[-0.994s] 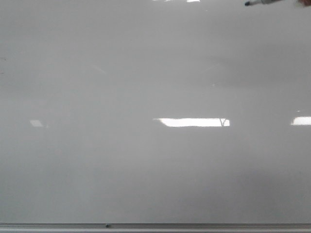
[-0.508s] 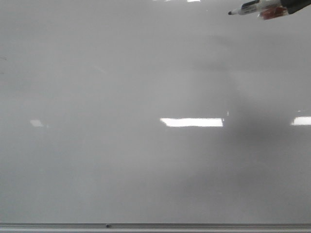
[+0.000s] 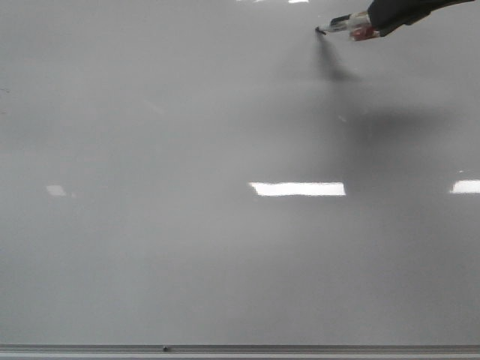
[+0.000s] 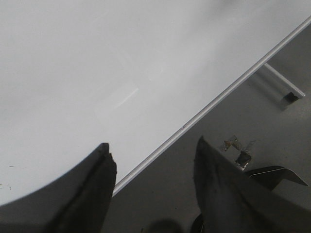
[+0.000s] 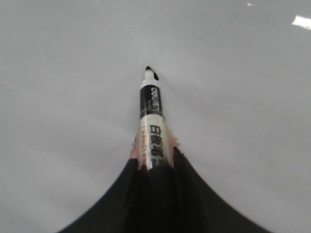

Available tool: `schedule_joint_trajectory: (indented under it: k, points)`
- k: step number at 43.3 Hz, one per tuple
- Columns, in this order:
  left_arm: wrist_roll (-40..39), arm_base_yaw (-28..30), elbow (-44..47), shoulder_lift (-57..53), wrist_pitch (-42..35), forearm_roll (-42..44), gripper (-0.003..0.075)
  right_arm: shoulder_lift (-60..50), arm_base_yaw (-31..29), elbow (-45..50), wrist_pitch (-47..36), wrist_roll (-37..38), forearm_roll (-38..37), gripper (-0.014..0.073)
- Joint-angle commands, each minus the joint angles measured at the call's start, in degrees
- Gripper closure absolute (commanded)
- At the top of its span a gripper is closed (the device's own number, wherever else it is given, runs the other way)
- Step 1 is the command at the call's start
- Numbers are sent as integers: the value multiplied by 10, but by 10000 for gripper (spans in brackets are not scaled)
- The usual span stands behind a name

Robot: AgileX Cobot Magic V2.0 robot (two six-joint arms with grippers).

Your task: Write number 8 on whiteboard

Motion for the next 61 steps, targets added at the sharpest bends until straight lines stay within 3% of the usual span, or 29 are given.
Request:
schedule_joint_trajectory:
  k: [1, 15, 24, 36, 54, 61]
  points:
    - [-5, 1, -15, -3, -31, -20, 353, 12, 4, -39, 10, -26, 5, 692]
    - [-5, 1, -15, -3, -31, -22, 353, -22, -30, 3, 47, -24, -2, 692]
    - [-5, 1, -15, -3, -31, -26, 353, -21, -14, 54, 24, -24, 4, 692]
    - [-5, 1, -15, -3, -31, -27, 353, -1, 4, 35, -17, -24, 5, 692]
    - [-5, 1, -15, -3, -31, -27, 353, -7, -42, 3, -25, -23, 5, 692]
    - [-2, 1, -15, -3, -31, -27, 353, -35, -6, 3, -11, -26, 6, 692]
